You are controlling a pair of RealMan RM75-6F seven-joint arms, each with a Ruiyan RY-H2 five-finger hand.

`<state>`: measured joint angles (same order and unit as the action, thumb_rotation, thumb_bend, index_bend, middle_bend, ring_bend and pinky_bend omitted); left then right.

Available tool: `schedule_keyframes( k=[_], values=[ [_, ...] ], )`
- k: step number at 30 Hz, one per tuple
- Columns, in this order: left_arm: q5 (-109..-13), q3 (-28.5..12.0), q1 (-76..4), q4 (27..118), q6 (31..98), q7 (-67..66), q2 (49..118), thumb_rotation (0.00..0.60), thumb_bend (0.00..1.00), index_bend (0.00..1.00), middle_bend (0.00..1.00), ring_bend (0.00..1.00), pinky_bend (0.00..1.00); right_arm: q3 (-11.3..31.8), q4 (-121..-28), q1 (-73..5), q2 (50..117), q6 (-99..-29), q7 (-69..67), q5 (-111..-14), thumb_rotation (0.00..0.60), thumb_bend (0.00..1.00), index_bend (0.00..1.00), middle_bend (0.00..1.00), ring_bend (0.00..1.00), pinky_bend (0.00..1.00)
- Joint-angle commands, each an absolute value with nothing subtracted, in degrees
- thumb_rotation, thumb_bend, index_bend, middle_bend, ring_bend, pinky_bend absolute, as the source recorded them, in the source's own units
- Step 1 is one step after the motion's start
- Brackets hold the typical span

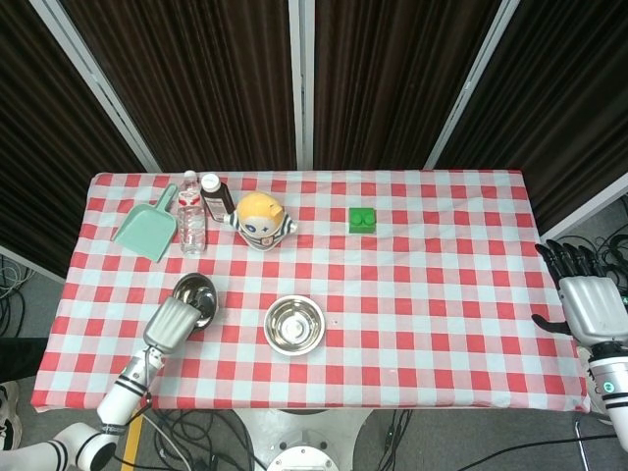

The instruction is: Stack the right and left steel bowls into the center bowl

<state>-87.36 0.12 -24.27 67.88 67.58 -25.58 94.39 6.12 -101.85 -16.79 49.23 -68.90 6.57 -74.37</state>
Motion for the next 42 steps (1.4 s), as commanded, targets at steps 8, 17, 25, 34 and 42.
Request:
schedule_keyframes(
  k=[8,17,25,34,42],
  values=[
    [-88.2,-0.1,-24.8,70.6,68.5,-26.5,92.9,0.6,0.38,0.69,0.7,0.94,0.95,6.4,-102.2,-16.5,48.9,-69.5,6.3,-74.7,0.6,0.07,0.01,0.04,0.0,0.0],
    [-91.4,-1.5,-28.0,81.1,68.7,-32.1,89.6,0.6,0.38,0.69,0.7,0.94,0.95,7.9,-101.3,-16.3,48.6,-70.6,4.0,-73.4,0.6,0.07,0.01,0.04,0.0,0.0],
    [-91.3,-4.3,-33.6,88.6,62.9,-38.8,90.1,0.6,0.38,0.69,0.7,0.94,0.95,9.1,-100.8,-15.4,48.0,-72.1,1.1,-72.7,0.6,0.07,0.01,0.04,0.0,0.0],
    [-93.2,-2.7,-36.9,89.2,59.3,-42.4,93.4,0.6,0.38,0.7,0.7,0.94,0.95,9.7,-99.0,-14.7,47.8,-72.5,-1.9,-72.1,0.6,0.07,0.01,0.04,0.0,0.0],
    [-96.2,-1.0,-38.2,84.2,59.3,-42.5,95.2,0.6,0.38,0.7,0.7,0.94,0.95,9.9,-97.7,-14.3,48.0,-72.5,-3.4,-72.0,0.6,0.07,0.01,0.04,0.0,0.0]
  ],
)
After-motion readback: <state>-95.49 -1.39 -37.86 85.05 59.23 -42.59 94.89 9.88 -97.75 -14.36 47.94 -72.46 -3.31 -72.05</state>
